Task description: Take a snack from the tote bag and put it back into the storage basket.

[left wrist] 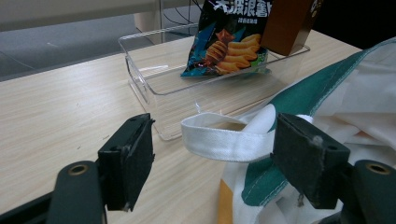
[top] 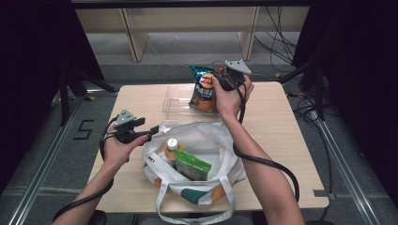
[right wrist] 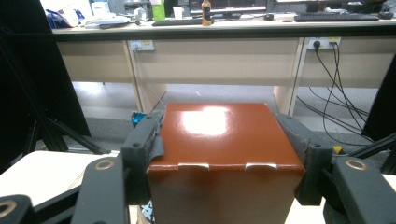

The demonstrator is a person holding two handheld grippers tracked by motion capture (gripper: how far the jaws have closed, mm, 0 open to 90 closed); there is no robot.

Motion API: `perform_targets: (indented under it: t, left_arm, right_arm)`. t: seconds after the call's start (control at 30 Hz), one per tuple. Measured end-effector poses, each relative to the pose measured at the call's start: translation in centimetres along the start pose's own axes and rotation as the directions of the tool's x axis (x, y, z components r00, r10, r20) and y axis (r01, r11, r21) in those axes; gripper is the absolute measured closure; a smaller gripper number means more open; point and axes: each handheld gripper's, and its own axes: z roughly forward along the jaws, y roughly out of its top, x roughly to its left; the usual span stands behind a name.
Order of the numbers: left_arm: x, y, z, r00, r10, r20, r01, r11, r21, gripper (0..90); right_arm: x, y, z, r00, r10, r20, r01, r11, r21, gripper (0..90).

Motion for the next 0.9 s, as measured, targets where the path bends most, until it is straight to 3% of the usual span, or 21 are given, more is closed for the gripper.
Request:
perform_targets:
  t: [0.03,0.13,0.17,0.27,0.53,0.57,0.63,0.8,0.83,0.9]
  left_arm:
    - [0.0,0.0,0.0,1.0000,0.000,0.000,0.000,1.0000,0.000,28.3]
    - [0.0,0.0,0.1,1.0000,-0.004,0.005,0.004,1.0000,-0.001,28.3]
    - [0.0,0.0,0.1,1.0000,-0.004,0.004,0.004,1.0000,-0.001,28.3]
    - [0.0,0.0,0.0,1.0000,0.001,0.000,-0.001,1.0000,0.002,28.2]
    - [0.0,0.0,0.0,1.0000,0.002,0.000,-0.002,1.0000,0.002,28.3]
    - [0.0,0.0,0.0,1.0000,0.000,0.000,0.000,1.0000,0.002,28.3]
    - [0.0,0.0,0.0,1.0000,-0.001,0.000,0.001,1.0000,-0.001,28.3]
    - [0.0,0.0,0.1,1.0000,-0.004,0.004,0.004,1.0000,-0.001,28.3]
    - [0.0,0.0,0.1,1.0000,-0.004,0.003,0.004,1.0000,-0.001,28.3]
    - [0.0,0.0,0.0,1.0000,0.002,0.000,-0.002,1.0000,0.004,28.3]
  right_arm:
    - [-0.1,0.0,0.1,0.9998,-0.021,-0.001,0.021,1.000,-0.006,39.4]
    - [0.1,0.0,0.2,1.0000,-0.001,0.002,0.001,1.000,0.002,39.4]
    - [0.0,0.0,0.3,0.9997,-0.023,0.000,0.023,1.000,-0.006,39.4]
    - [0.2,0.0,0.4,0.9999,0.010,0.007,-0.010,1.000,0.002,39.4]
    - [0.4,-0.2,0.6,0.9993,0.013,0.034,-0.013,1.000,0.005,39.5]
    - [0.2,-0.3,0.7,0.9993,-0.021,0.033,0.020,1.000,0.008,39.5]
    - [0.4,-0.8,0.9,0.9993,0.004,0.037,-0.005,1.000,0.017,39.5]
    - [0.3,-1.4,1.0,0.9992,0.013,0.039,-0.014,0.999,0.029,39.3]
    - [0.1,-1.4,1.1,0.9990,-0.019,0.040,0.018,0.999,0.027,39.3]
    - [0.1,-1.5,1.2,0.9992,0.010,0.040,-0.011,0.999,0.038,39.2]
